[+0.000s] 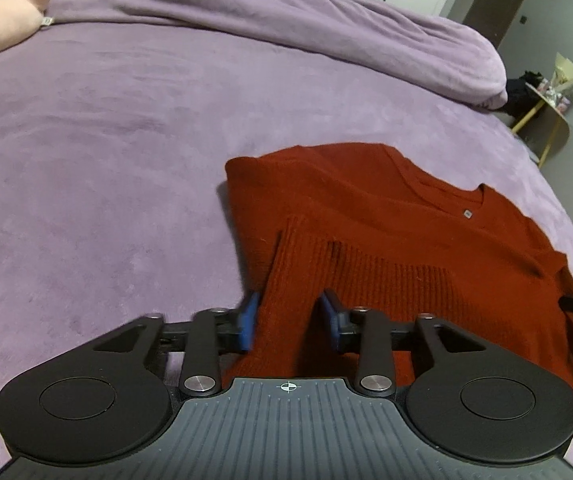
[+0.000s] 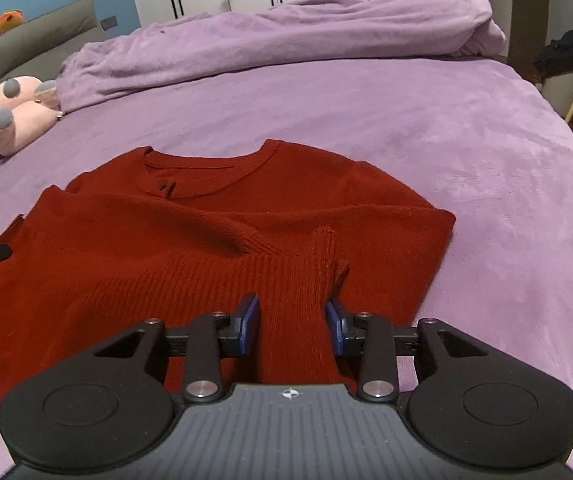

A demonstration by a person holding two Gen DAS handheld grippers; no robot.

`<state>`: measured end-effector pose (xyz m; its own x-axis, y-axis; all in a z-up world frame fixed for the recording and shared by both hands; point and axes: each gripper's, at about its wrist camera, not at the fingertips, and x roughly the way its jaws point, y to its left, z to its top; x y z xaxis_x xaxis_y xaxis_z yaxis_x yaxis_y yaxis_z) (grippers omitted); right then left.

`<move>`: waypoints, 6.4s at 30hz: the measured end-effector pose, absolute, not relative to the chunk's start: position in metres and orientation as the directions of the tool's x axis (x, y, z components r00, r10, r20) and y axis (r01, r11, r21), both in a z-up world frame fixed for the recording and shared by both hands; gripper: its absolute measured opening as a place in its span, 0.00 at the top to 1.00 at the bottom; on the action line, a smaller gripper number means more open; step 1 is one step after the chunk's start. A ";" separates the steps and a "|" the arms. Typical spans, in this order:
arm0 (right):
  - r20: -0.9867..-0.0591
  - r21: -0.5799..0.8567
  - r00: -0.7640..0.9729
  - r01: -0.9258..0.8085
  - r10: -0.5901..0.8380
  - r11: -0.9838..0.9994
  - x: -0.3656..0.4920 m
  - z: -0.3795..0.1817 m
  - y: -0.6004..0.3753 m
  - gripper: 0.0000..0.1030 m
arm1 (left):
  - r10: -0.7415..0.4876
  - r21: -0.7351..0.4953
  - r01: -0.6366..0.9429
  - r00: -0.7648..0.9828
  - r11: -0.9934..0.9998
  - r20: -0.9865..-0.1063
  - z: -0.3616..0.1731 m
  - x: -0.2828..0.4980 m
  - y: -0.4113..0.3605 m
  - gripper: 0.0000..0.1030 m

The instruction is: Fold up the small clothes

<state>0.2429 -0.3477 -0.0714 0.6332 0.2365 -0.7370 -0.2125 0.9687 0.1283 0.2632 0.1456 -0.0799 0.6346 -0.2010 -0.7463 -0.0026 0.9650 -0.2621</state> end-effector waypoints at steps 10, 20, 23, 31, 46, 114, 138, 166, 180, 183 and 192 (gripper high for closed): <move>-0.606 0.007 0.784 -0.162 0.134 0.987 0.225 -0.028 -0.345 0.94 | -0.156 -0.228 0.015 0.773 0.974 -0.615 -0.016 0.252 0.147 0.91; -0.490 -0.061 0.869 0.038 -0.063 0.997 0.313 0.004 -0.347 1.00 | 0.009 -0.100 -0.082 0.818 0.992 -0.575 0.006 0.353 0.109 0.90; -0.545 0.029 0.838 0.044 -0.021 0.999 0.325 -0.007 -0.355 0.96 | 0.039 -0.053 -0.093 0.778 0.994 -0.627 -0.021 0.367 0.097 0.90; -0.726 0.082 0.675 -0.111 0.135 0.990 0.325 -0.076 -0.354 0.49 | -0.009 -0.087 -0.074 0.707 0.993 -0.707 -0.064 0.348 0.116 0.89; -0.529 -0.133 0.847 -0.029 -0.046 0.991 0.330 -0.029 -0.336 0.95 | 0.025 -0.083 -0.093 0.800 0.992 -0.600 -0.026 0.359 0.118 0.91; -0.689 0.210 0.687 -0.115 0.231 0.971 0.181 -0.097 -0.268 0.04 | -0.516 -0.784 -0.309 0.614 0.539 -0.597 -0.142 0.278 0.227 0.55; -0.661 0.190 0.739 -0.005 0.132 0.982 0.170 -0.081 -0.294 0.78 | -0.459 -0.710 -0.115 0.689 0.695 -0.561 -0.048 0.282 0.164 0.84; -0.643 0.272 0.738 -0.030 0.205 0.962 0.170 -0.077 -0.302 0.77 | -0.332 -0.443 0.038 0.721 0.896 -0.608 -0.036 0.242 0.060 0.55; -0.595 0.318 0.683 -0.285 0.424 0.904 0.238 -0.054 -0.210 0.79 | -0.293 -0.447 -0.106 0.617 0.889 -0.730 -0.081 0.261 0.085 0.53; -0.684 0.308 0.630 -0.209 0.369 0.928 0.246 -0.087 -0.221 0.78 | -0.296 -0.430 -0.080 0.612 0.899 -0.733 -0.083 0.259 0.085 0.51; -0.543 0.683 0.583 -0.112 0.604 0.722 0.273 -0.080 -0.252 0.50 | -0.306 -0.432 -0.065 0.614 0.899 -0.728 -0.082 0.253 0.084 0.51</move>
